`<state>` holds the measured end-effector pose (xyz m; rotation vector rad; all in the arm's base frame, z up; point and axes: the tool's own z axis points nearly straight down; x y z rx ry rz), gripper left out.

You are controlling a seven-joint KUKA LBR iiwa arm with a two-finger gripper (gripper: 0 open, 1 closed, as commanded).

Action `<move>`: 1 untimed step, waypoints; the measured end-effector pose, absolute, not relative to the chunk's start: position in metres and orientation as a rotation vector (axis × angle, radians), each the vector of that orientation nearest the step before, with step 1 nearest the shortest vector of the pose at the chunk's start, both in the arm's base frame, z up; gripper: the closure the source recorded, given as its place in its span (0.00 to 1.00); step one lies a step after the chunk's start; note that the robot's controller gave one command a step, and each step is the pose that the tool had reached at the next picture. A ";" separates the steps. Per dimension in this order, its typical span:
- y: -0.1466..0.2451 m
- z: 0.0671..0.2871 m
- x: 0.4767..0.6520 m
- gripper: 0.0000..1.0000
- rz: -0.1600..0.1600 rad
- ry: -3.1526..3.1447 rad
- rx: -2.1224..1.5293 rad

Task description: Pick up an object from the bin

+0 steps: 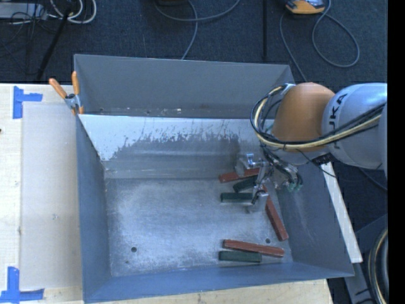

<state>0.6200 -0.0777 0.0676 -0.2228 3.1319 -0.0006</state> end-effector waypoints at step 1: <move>-0.112 0.071 0.609 0.00 0.000 3.134 -0.198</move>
Offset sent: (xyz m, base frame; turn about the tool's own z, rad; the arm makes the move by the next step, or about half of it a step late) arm -0.0118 -0.0330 0.0024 0.0119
